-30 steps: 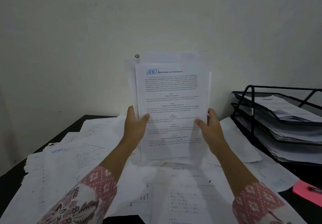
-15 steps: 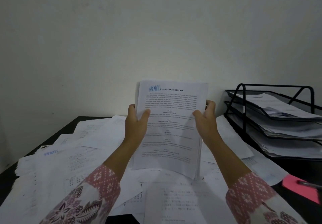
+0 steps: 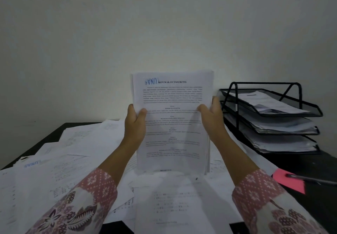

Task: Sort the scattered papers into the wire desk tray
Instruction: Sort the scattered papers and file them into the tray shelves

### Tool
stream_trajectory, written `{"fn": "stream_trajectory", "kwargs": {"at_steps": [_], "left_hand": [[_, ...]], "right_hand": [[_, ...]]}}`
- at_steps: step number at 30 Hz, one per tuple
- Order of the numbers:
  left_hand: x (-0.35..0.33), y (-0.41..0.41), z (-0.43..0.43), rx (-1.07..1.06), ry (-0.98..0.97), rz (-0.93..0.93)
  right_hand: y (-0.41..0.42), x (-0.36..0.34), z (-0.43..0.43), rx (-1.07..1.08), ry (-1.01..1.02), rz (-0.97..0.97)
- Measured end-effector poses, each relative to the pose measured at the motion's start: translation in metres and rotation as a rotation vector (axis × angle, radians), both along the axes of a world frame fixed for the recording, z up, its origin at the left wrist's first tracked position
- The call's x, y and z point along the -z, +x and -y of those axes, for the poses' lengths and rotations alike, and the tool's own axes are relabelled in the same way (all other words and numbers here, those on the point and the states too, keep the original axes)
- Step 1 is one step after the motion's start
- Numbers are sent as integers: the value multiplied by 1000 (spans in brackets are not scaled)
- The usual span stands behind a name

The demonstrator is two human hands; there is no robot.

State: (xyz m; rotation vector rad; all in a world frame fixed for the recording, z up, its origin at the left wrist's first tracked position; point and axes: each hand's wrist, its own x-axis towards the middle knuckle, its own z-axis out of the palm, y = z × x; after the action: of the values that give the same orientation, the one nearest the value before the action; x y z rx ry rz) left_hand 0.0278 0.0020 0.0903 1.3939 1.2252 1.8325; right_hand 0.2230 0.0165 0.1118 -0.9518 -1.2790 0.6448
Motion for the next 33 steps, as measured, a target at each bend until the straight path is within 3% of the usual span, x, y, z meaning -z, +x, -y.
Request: {"fn": "stream_trajectory", "kwargs": {"at_steps": [5, 10, 14, 17, 24, 33], "left_hand": [[-11, 30, -6, 32, -53, -76], [-8, 59, -21, 83, -261, -250], [9, 83, -31, 292, -509, -232], [26, 95, -33, 428, -648, -343], [52, 137, -21, 550, -709, -465], [59, 184, -20, 779, -739, -481]], "right_hand": [[47, -6, 6, 13, -63, 53], [84, 6, 5, 4, -345, -61], [120, 34, -2, 111, -581, -10], [143, 58, -2, 162, -726, -8], [194, 86, 5, 258, -835, -116], [252, 81, 17, 408, -887, -161]]}}
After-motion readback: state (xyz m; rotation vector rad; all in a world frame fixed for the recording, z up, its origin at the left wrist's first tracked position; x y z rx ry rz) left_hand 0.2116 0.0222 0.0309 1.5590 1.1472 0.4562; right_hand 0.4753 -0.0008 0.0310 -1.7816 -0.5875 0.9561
